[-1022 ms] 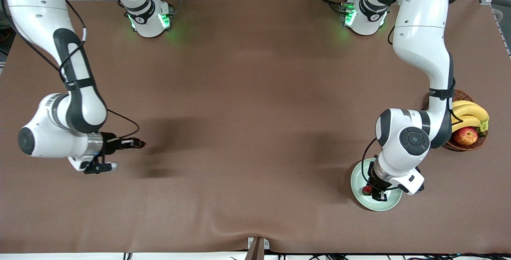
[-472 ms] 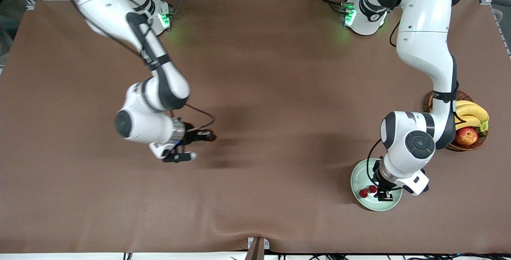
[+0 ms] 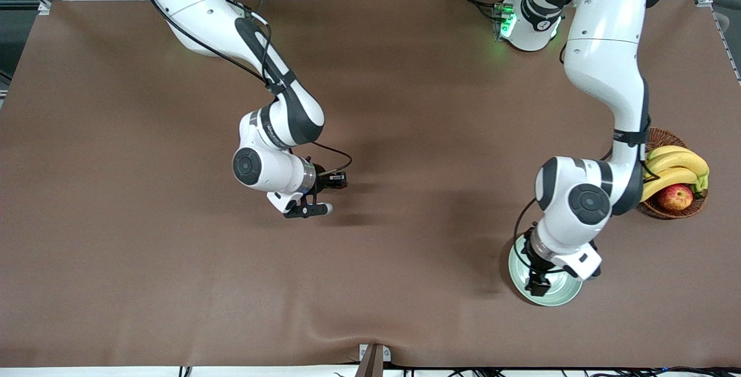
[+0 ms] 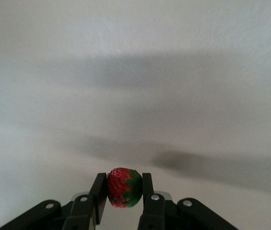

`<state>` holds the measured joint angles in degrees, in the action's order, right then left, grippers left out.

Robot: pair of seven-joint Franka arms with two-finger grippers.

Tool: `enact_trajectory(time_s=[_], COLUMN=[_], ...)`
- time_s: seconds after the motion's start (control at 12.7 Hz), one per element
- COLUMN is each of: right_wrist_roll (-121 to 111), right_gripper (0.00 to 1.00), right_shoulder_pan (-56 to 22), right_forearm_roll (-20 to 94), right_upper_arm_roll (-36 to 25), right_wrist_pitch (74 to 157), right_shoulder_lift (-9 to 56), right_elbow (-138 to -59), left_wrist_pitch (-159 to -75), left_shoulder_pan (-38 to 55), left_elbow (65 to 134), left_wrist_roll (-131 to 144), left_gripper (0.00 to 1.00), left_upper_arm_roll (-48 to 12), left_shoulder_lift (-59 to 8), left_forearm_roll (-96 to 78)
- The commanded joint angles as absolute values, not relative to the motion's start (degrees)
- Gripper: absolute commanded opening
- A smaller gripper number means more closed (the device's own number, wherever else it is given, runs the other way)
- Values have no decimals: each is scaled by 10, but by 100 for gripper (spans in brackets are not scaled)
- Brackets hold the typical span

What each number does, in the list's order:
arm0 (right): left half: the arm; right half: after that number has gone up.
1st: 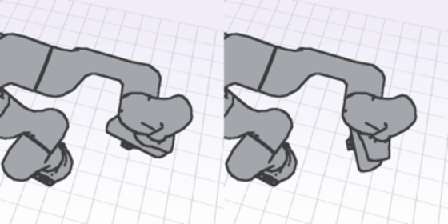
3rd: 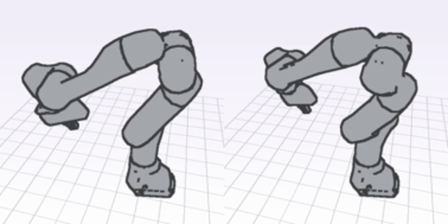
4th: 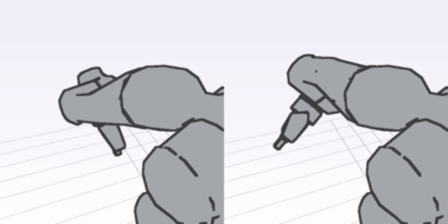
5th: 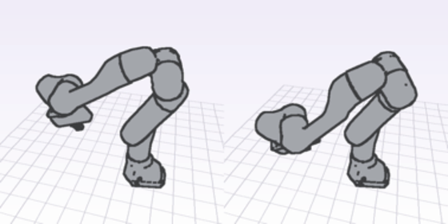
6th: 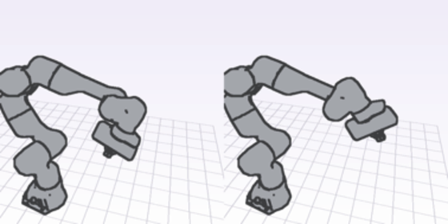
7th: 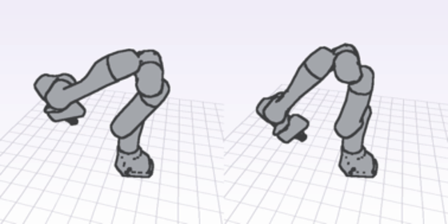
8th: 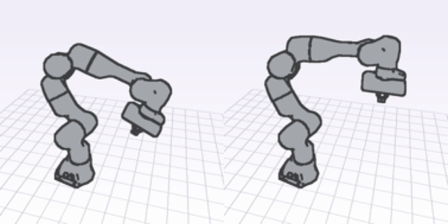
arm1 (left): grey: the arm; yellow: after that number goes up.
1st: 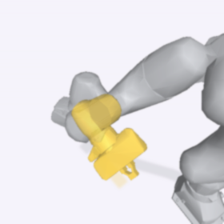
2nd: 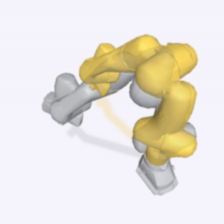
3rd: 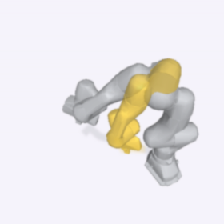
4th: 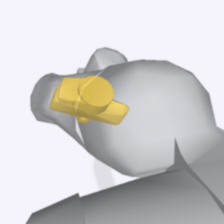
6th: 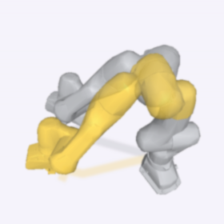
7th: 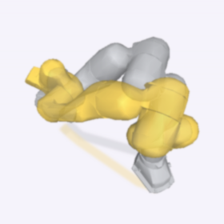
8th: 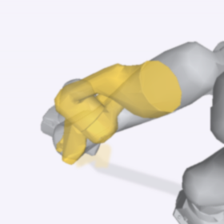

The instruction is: Collect all strawberries into plate

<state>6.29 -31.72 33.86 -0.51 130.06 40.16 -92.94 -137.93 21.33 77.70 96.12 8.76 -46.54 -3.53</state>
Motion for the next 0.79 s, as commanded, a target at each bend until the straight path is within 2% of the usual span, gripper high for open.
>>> enact_trajectory(time_s=[0.0,0.08,0.16,0.24,0.31,0.55,0.71], right_wrist_roll=[58,58,55,54,55,57,59], right_gripper=[6,12,27,66,100,100,100], right_shoulder_pan=[-332,-334,-335,-336,-335,-321,-303], right_forearm_roll=[349,348,346,346,347,347,344], right_upper_arm_roll=[-12,-12,-12,-12,-12,-16,-25], right_wrist_pitch=[1319,1336,1352,1356,1356,1354,1347], right_shoulder_lift=[419,424,429,430,425,406,368], right_elbow=[-927,-927,-927,-929,-929,-923,-924], left_wrist_pitch=[-1354,-1348,-1341,-1337,-1331,-1325,-1323], left_shoulder_pan=[249,257,268,277,286,322,347], left_elbow=[792,792,792,792,792,793,791], left_wrist_roll=[971,972,971,972,971,971,984], left_gripper=[100,100,100,100,100,100,100], left_upper_arm_roll=[90,90,90,90,90,90,90], left_shoulder_lift=[-445,-442,-439,-439,-438,-439,-440], left_forearm_roll=[-24,-24,-24,-24,-24,-23,-25])
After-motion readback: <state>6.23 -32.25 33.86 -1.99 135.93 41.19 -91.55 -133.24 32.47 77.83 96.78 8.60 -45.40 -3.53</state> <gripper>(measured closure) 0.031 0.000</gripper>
